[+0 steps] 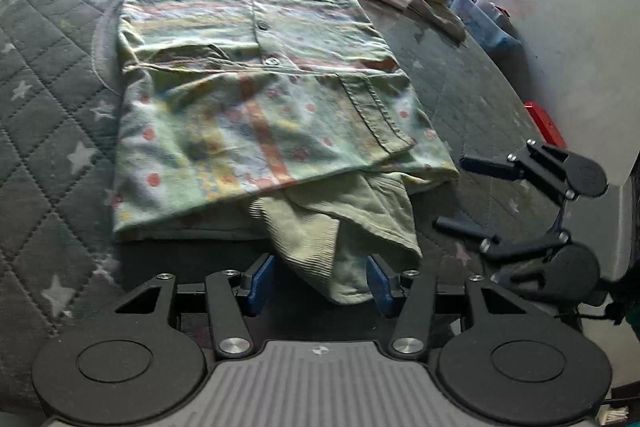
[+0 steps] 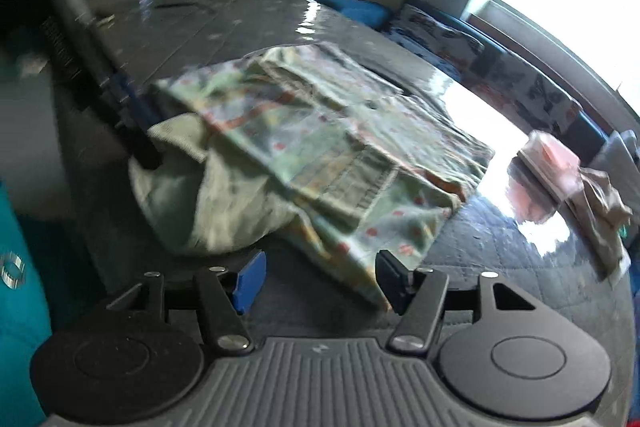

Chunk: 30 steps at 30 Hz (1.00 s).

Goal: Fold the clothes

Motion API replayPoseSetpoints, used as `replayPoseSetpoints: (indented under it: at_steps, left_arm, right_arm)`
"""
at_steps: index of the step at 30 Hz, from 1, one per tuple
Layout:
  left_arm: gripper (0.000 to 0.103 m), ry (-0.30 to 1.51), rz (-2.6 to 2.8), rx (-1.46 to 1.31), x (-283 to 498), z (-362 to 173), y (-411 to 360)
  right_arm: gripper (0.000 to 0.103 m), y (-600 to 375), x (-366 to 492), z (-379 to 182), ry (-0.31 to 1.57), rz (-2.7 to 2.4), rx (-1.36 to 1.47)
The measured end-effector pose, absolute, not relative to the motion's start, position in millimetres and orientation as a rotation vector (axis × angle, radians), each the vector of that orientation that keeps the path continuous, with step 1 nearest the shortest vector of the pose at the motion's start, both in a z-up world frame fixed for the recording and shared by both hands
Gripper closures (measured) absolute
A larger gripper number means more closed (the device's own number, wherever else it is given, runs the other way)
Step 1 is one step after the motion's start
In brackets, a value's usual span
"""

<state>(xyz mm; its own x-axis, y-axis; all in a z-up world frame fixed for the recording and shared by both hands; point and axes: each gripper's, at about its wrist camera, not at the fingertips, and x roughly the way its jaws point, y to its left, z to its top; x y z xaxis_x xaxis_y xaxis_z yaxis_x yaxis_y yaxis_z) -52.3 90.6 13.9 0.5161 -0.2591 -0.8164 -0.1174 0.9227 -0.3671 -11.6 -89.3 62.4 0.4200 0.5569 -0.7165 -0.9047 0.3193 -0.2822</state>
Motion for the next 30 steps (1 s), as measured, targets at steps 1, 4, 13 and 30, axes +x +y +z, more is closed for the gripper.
replayPoseSetpoints:
  at_steps: [1,4,13,30]
  left_arm:
    - [0.071,1.035,-0.093,-0.407,-52,14,90]
    - [0.087,1.021,-0.106,-0.416,-48,19,94]
    - [0.090,0.900,-0.135,-0.445,-22,52,116]
    - [0.044,0.741,-0.140,-0.174,-68,61,142]
  right_arm:
    - [0.038,-89,-15,61,0.546,1.043,-0.751]
    - [0.034,-87,-22,56,0.517,1.080,-0.783]
    - [0.034,-63,-18,53,0.445,1.140,-0.754]
    - [0.085,-22,86,87,0.820,1.175,-0.263]
